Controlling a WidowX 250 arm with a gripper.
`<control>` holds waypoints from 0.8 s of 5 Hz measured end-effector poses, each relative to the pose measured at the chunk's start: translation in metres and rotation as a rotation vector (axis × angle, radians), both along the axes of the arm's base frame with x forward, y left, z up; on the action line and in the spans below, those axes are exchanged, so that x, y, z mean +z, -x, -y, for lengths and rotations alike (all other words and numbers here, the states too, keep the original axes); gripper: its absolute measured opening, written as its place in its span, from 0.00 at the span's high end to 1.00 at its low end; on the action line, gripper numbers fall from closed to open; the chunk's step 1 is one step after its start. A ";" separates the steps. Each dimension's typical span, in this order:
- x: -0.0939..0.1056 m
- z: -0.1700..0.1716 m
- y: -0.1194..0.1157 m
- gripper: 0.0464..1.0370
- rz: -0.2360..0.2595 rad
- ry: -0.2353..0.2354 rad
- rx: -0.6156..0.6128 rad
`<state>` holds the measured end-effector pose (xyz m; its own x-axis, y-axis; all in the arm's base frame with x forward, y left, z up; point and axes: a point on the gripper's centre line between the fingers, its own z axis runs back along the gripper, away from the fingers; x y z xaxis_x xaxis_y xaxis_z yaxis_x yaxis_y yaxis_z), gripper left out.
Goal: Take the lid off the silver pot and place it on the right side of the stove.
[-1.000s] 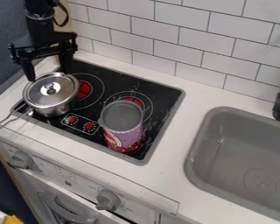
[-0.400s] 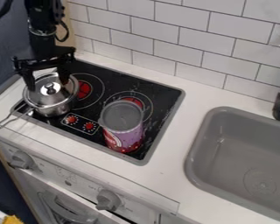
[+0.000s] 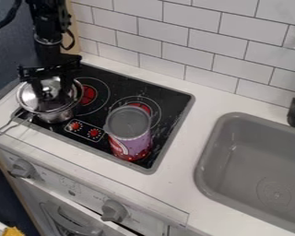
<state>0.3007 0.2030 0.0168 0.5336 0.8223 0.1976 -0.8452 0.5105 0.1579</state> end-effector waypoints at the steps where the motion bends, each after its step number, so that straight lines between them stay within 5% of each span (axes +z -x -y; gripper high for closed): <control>1: 0.000 0.000 0.005 0.63 0.007 -0.045 0.006; 2: 0.001 0.002 0.005 0.76 0.011 -0.064 -0.010; 4: 0.002 0.008 0.008 0.76 0.000 -0.011 -0.002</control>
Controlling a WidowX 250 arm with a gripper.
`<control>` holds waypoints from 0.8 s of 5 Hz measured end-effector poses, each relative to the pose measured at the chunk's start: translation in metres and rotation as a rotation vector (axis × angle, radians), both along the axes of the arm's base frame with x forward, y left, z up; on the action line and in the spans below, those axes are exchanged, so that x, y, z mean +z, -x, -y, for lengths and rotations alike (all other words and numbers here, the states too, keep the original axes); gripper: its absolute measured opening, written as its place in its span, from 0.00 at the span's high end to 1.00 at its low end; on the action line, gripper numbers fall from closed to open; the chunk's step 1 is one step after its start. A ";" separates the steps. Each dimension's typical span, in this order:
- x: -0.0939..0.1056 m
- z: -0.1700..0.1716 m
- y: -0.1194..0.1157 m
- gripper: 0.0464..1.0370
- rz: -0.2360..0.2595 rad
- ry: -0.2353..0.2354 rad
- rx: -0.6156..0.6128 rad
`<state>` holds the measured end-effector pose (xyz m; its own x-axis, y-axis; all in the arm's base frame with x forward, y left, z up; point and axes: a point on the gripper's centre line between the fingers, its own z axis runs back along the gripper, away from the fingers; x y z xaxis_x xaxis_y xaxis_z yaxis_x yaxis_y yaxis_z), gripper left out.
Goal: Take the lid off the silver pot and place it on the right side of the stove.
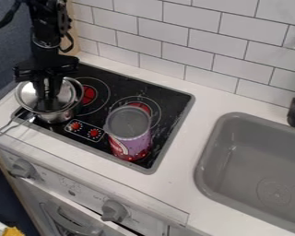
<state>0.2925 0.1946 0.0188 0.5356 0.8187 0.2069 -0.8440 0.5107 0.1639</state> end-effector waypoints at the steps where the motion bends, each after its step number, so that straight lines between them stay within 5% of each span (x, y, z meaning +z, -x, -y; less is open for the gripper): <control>1: 0.027 0.003 -0.002 0.76 0.042 -0.001 0.001; 2: 0.065 0.023 -0.011 0.76 0.108 -0.032 -0.027; 4: 0.096 0.091 -0.045 0.76 0.162 0.035 -0.202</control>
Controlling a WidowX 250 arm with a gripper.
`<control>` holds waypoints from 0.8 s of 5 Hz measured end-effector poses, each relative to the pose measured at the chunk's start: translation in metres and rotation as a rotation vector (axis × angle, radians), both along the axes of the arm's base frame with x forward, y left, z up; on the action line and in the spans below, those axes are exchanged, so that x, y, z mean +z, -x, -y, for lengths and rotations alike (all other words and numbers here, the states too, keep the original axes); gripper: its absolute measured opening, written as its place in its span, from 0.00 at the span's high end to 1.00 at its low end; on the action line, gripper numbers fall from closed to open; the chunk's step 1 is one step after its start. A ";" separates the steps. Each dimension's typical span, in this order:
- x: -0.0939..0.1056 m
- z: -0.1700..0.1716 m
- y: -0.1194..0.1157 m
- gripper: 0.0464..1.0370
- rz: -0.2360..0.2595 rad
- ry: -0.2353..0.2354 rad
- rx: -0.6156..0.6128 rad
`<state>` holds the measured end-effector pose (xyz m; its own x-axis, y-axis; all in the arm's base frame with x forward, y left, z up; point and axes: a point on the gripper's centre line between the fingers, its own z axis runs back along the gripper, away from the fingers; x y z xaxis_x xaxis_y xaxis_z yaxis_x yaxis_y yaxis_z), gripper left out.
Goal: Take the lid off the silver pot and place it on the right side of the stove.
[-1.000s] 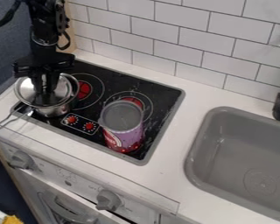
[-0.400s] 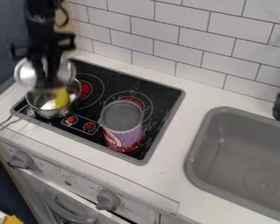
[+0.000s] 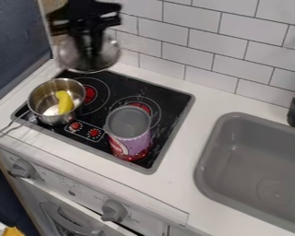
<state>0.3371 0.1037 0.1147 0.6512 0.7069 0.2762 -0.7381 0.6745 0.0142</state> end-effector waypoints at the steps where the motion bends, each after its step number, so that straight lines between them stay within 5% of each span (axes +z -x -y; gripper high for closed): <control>1: -0.005 0.033 -0.019 0.76 -0.016 0.038 -0.079; 2: -0.027 0.063 -0.040 0.76 -0.063 0.075 -0.139; 4: -0.069 0.087 -0.071 0.76 -0.120 0.069 -0.133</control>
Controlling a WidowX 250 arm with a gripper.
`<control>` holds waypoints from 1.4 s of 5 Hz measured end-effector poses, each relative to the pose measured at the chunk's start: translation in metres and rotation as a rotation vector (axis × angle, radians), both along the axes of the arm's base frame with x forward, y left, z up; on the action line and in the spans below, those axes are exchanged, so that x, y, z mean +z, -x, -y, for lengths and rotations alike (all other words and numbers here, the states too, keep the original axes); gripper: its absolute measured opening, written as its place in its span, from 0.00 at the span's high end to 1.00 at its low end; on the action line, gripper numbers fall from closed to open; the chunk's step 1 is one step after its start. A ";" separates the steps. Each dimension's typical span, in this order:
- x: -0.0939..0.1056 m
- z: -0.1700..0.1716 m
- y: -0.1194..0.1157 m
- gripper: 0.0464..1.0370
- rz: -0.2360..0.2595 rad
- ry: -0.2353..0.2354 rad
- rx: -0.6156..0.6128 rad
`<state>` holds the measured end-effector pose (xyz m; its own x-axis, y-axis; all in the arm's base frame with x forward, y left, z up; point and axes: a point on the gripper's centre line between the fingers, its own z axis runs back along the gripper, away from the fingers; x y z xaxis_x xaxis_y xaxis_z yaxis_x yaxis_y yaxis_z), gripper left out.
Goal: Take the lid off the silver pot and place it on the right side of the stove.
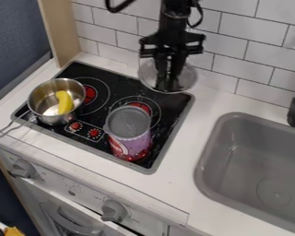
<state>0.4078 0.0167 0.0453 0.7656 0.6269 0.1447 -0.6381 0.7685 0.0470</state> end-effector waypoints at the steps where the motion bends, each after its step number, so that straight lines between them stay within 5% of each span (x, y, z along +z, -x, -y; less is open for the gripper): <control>1: -0.024 0.004 0.002 0.76 -0.053 0.023 0.018; 3: -0.054 0.011 0.001 0.72 -0.082 0.067 0.004; 5: -0.057 0.011 0.002 0.15 -0.062 0.067 -0.032; 6: -0.055 0.010 0.004 0.03 -0.062 0.062 -0.063; 7: -0.033 0.009 0.003 0.04 -0.022 0.057 -0.082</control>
